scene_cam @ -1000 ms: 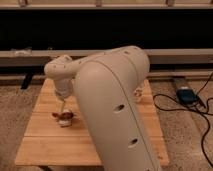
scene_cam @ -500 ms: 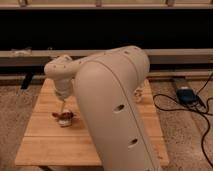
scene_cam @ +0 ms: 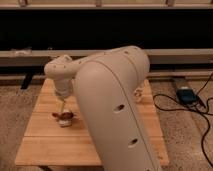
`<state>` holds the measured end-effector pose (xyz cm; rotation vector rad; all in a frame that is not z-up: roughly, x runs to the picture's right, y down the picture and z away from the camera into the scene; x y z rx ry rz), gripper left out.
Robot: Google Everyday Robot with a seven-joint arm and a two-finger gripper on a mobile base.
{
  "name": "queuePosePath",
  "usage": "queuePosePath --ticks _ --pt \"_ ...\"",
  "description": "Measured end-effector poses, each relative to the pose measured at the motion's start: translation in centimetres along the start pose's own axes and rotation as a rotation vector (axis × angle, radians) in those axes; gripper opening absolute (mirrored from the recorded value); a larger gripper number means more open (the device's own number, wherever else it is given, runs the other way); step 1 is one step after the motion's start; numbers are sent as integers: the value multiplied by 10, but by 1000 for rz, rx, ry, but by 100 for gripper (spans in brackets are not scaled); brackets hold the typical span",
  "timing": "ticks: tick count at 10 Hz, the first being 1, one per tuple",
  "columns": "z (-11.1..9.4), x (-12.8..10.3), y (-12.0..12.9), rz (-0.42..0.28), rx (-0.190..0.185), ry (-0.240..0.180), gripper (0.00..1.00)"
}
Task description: Pick up the ceramic bowl
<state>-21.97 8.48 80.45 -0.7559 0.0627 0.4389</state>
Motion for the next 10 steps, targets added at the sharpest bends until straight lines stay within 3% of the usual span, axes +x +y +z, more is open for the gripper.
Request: queuePosePath --ticks 3,4,6,10 --pt "-4 8 -10 41 32 11 80" --pt "-7 17 -25 61 63 22 80" --pt "-10 37 -64 110 108 47 80" --pt "-6 101 -164 218 206 113 80"
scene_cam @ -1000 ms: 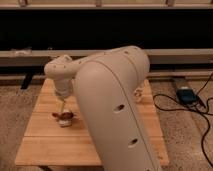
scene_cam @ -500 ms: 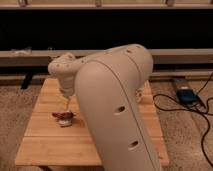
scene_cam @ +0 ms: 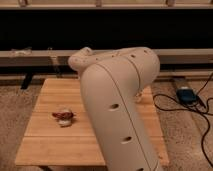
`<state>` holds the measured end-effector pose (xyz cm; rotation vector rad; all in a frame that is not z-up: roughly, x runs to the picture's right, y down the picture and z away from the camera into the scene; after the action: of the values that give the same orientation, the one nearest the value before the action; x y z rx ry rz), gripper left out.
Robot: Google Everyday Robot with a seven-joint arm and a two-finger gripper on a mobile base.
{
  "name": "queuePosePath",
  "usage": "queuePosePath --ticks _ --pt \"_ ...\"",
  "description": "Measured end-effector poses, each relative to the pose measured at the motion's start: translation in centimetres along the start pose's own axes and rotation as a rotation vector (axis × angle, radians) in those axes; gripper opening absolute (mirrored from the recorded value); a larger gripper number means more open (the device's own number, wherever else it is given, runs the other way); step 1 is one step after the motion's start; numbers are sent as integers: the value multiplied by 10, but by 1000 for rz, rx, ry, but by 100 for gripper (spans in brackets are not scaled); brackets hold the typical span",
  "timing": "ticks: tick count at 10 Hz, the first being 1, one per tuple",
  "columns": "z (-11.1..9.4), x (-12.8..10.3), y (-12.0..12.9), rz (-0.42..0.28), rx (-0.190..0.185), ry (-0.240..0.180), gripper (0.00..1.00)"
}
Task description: Pick up the ceramic bowl
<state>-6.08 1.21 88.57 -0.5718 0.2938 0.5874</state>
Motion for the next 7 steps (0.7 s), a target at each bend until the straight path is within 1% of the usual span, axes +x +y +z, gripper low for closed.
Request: queuePosePath --ticks 1,2,3,4,5,7 --pt "10 15 -26 32 19 15 80" --pt "18 24 -43 56 29 23 80" --pt "28 29 -56 73 33 25 80" --pt "41 29 -63 90 20 16 80" --pt "47 24 -65 95 2 -2 80" --pt "53 22 -66 102 -33 -33 80"
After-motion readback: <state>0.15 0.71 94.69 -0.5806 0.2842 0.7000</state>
